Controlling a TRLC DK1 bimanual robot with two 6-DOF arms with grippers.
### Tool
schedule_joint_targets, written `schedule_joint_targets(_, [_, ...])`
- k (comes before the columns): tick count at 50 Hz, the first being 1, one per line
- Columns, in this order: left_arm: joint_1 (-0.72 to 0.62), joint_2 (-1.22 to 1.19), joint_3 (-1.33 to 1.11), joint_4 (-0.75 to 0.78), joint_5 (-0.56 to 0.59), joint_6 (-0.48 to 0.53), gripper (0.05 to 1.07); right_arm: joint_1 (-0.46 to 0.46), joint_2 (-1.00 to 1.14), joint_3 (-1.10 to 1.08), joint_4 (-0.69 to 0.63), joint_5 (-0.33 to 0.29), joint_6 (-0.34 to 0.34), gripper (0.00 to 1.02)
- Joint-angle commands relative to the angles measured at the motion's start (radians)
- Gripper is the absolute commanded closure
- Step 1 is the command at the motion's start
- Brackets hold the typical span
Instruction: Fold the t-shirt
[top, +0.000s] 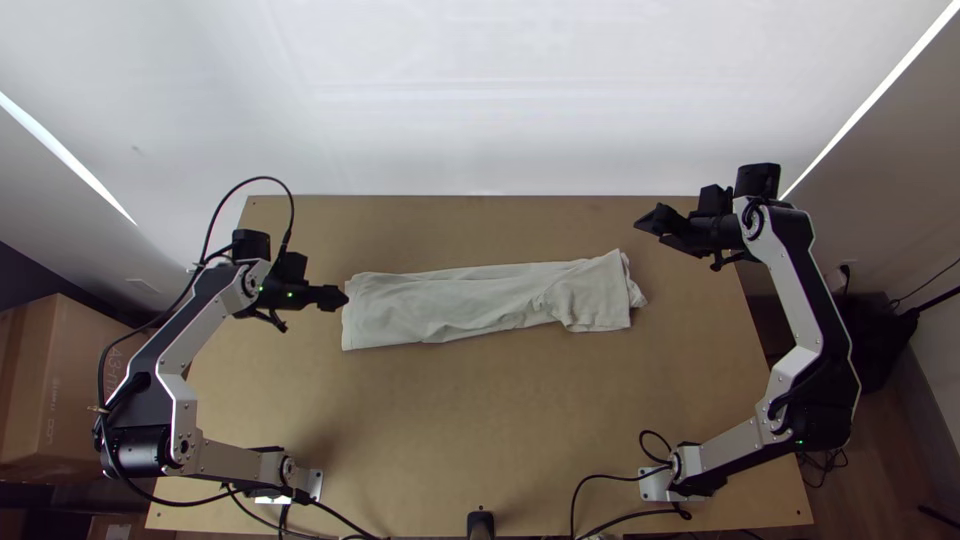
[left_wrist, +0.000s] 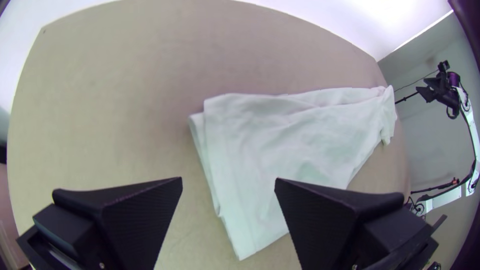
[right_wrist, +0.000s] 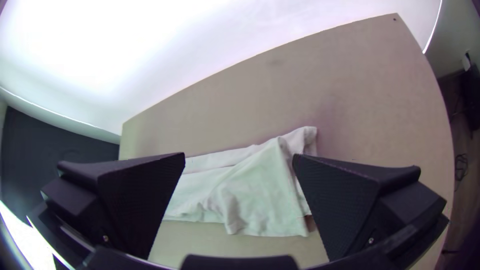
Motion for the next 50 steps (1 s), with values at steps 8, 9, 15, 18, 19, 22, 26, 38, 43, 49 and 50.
schedule_joint_targets(8, [0.024, -0.009, -0.074, 0.015, 0.025, 0.032, 0.11, -0.026, -0.051, 0.004, -0.006, -0.115, 0.106, 0.03])
schedule_joint_targets(9, [0.024, -0.008, -0.077, 0.015, 0.027, 0.035, 0.11, -0.026, -0.051, 0.006, -0.006, -0.118, 0.11, 0.03])
schedule_joint_targets(15, [0.022, 0.014, -0.092, 0.025, 0.027, 0.04, 0.11, -0.029, -0.059, 0.026, -0.006, -0.149, 0.136, 0.03])
schedule_joint_targets(18, [0.021, 0.026, -0.103, 0.046, 0.027, 0.035, 0.11, -0.034, -0.06, 0.037, -0.006, -0.164, 0.149, 0.03])
schedule_joint_targets(19, [0.021, 0.032, -0.106, 0.051, 0.027, 0.035, 0.11, -0.037, -0.063, 0.041, -0.006, -0.167, 0.156, 0.03])
schedule_joint_targets(22, [0.018, 0.051, -0.114, 0.075, 0.027, 0.026, 0.11, -0.042, -0.072, 0.052, -0.006, -0.181, 0.168, 0.03])
schedule_joint_targets(26, [0.007, 0.071, -0.121, 0.1, 0.027, 0.017, 0.11, -0.045, -0.089, 0.064, -0.004, -0.181, 0.172, 0.03])
schedule_joint_targets(38, [-0.048, 0.12, -0.125, 0.155, 0.027, -0.039, 0.11, -0.054, -0.14, 0.086, 0.008, -0.178, 0.171, 0.03])
schedule_joint_targets(43, [-0.094, 0.126, -0.134, 0.177, 0.025, -0.069, 0.11, -0.058, -0.151, 0.09, 0.007, -0.178, 0.171, 0.03])
schedule_joint_targets(49, [-0.151, 0.127, -0.132, 0.201, 0.025, -0.111, 0.13, -0.065, -0.158, 0.09, 0.007, -0.178, 0.171, 0.03])
schedule_joint_targets(50, [-0.16, 0.127, -0.131, 0.206, 0.025, -0.115, 0.17, -0.065, -0.16, 0.092, 0.007, -0.178, 0.172, 0.03])
